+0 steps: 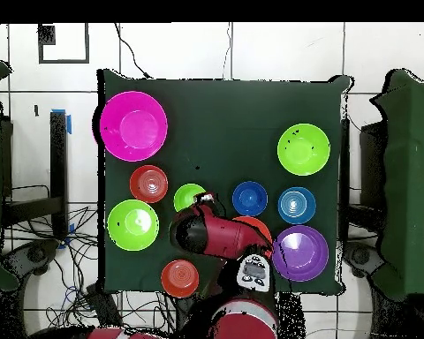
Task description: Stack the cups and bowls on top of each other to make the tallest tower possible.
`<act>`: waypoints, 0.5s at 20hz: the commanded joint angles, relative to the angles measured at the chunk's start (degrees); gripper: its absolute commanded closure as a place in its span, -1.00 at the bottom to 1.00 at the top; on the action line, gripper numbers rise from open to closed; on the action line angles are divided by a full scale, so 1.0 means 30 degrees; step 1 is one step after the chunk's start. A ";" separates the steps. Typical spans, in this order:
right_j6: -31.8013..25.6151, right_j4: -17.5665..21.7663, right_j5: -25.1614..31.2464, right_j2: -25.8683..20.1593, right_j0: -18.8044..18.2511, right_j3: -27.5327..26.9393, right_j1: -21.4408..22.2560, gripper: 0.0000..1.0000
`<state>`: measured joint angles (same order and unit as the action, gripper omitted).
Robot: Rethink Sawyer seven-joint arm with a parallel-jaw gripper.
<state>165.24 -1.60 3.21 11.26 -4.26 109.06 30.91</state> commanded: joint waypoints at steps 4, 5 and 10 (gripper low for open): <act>-0.0044 0.0034 0.2302 -0.2289 -0.0592 -0.0361 0.0189 -1.00; 0.0014 0.0009 0.2340 -0.2235 -0.0615 -0.0244 0.0392 -1.00; 0.0242 -0.0381 0.2835 -0.1838 -0.0124 -0.0969 0.0121 -1.00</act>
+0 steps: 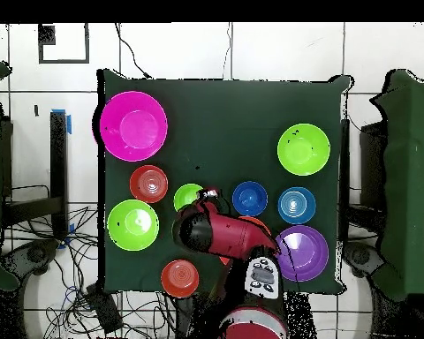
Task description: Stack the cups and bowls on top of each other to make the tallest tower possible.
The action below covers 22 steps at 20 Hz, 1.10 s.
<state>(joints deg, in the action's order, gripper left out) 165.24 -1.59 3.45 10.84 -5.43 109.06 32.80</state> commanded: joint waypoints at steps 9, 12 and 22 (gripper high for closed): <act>0.0995 -0.1475 0.4069 -0.0960 0.1893 -0.3373 -0.1877 -1.00; 0.1052 -0.1693 0.4430 -0.0859 0.2146 -0.3913 -0.2106 -1.00; 0.0755 -0.1354 0.3966 -0.0898 0.1992 -0.3769 -0.2270 -1.00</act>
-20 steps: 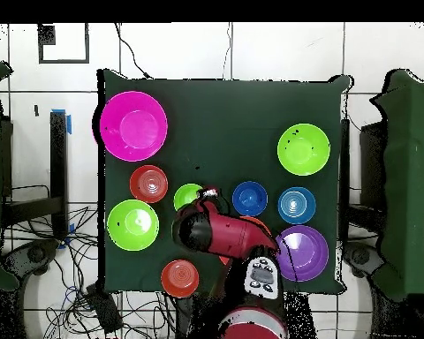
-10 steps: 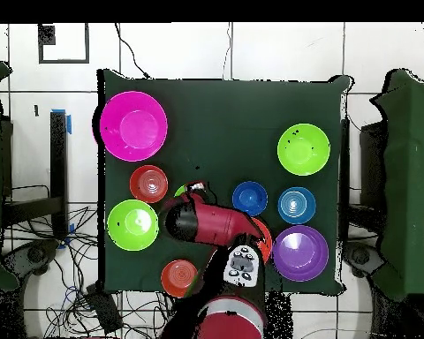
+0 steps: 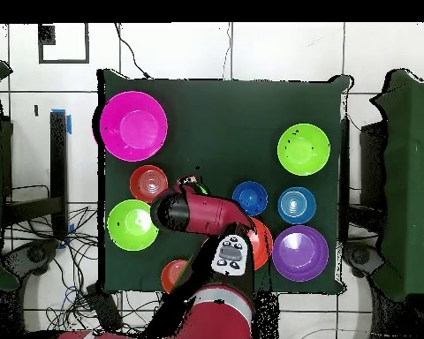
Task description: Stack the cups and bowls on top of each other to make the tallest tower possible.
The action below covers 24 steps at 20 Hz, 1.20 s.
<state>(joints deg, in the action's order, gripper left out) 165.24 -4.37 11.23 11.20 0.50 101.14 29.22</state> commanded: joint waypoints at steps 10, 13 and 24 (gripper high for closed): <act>0.0973 -0.0328 0.0218 -0.1092 0.0020 -0.0977 -0.1632 -1.00; 0.1211 -0.0511 -0.0074 -0.1002 0.0207 -0.1304 -0.2189 -1.00; 0.1918 -0.1488 0.0079 -0.0599 0.0873 -0.2304 -0.3148 -1.00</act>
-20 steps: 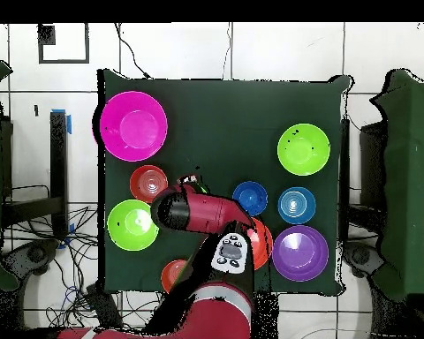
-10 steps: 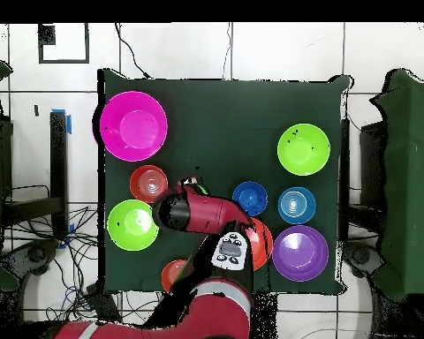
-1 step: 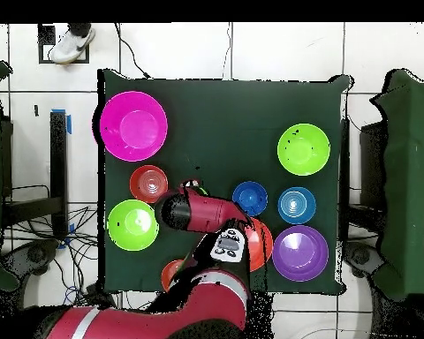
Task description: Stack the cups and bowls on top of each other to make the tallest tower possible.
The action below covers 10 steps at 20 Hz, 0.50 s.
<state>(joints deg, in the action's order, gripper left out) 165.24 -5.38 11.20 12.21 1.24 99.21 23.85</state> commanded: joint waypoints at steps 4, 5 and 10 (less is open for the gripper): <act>0.2027 -0.1583 0.0089 -0.0780 0.0856 -0.2022 -0.1684 -1.00; 0.2042 -0.1680 0.0098 -0.0757 0.0891 -0.2059 -0.1706 -1.00; 0.1959 -0.2052 0.0149 -0.0676 0.0983 -0.2072 -0.1660 -1.00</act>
<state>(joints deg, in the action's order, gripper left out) 165.24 -8.70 11.20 13.51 3.19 96.79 20.69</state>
